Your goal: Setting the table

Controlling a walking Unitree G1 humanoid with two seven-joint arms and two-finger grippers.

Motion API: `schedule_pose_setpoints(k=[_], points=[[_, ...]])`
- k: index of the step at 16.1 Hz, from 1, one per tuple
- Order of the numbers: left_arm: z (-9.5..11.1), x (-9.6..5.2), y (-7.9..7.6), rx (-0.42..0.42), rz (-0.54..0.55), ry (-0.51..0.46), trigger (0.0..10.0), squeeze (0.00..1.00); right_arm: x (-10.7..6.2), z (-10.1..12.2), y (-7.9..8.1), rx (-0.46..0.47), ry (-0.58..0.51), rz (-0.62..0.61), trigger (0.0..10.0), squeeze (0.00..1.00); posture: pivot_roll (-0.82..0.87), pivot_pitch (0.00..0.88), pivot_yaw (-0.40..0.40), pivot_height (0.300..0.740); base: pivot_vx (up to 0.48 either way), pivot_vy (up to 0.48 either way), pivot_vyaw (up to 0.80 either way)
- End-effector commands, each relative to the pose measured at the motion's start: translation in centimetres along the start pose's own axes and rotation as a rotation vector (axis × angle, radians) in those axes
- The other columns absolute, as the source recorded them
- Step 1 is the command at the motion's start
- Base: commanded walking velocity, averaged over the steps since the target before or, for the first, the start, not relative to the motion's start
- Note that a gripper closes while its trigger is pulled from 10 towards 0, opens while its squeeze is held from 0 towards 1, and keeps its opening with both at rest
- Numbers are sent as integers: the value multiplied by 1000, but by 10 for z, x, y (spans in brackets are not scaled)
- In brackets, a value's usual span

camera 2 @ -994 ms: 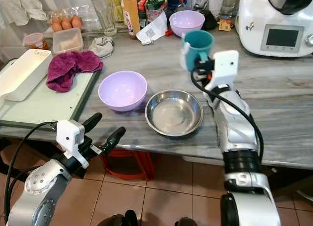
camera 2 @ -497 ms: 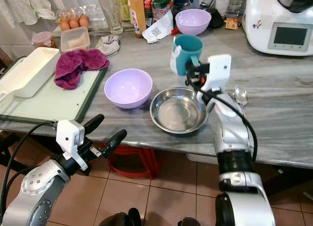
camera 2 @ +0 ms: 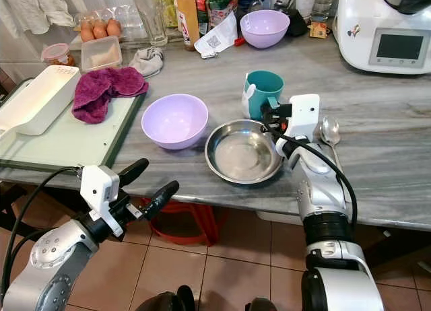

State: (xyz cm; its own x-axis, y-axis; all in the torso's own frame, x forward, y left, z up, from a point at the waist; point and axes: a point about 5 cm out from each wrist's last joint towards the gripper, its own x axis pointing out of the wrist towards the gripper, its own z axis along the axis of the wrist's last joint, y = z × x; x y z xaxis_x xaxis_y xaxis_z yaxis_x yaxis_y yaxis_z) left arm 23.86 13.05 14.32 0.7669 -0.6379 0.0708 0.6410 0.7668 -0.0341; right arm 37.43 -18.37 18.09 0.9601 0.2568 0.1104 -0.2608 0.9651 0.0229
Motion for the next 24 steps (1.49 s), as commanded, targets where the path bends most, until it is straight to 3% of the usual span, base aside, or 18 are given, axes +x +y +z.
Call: schedule_pose_setpoints(k=[1,2,3,12,14,17,21,24], points=[[2,-2,0,8,-10,9,10000,0,4,2,4,2,-11,24,10000,0,-131,197,116,740,0,0,0],[1,-2,0,8,-10,11,10000,0,5,2,4,4,-9,29,10000,12,-129,196,117,740,0,0,0],[0,-2,0,7,-8,12,10000,0,5,1,4,-7,-8,33,10000,973,-128,195,116,740,0,0,0],[-6,-4,4,5,3,28,10000,0,7,5,-2,-98,-21,41,10000,1000,-123,185,121,740,0,0,0],[-7,-4,4,6,3,32,10000,0,5,13,-5,-143,-62,18,10000,1000,-124,187,127,740,0,0,0],[-5,-4,6,19,20,21,10000,0,2,25,-6,-139,-121,5,10000,1000,-121,183,128,740,0,0,0],[7,0,24,79,174,-52,10000,0,-12,39,5,-196,-224,4,10000,1000,-129,167,125,740,0,0,0],[12,4,27,78,180,-78,10000,0,-27,40,18,-216,-256,-6,10000,1000,-141,155,124,740,0,0,0]])
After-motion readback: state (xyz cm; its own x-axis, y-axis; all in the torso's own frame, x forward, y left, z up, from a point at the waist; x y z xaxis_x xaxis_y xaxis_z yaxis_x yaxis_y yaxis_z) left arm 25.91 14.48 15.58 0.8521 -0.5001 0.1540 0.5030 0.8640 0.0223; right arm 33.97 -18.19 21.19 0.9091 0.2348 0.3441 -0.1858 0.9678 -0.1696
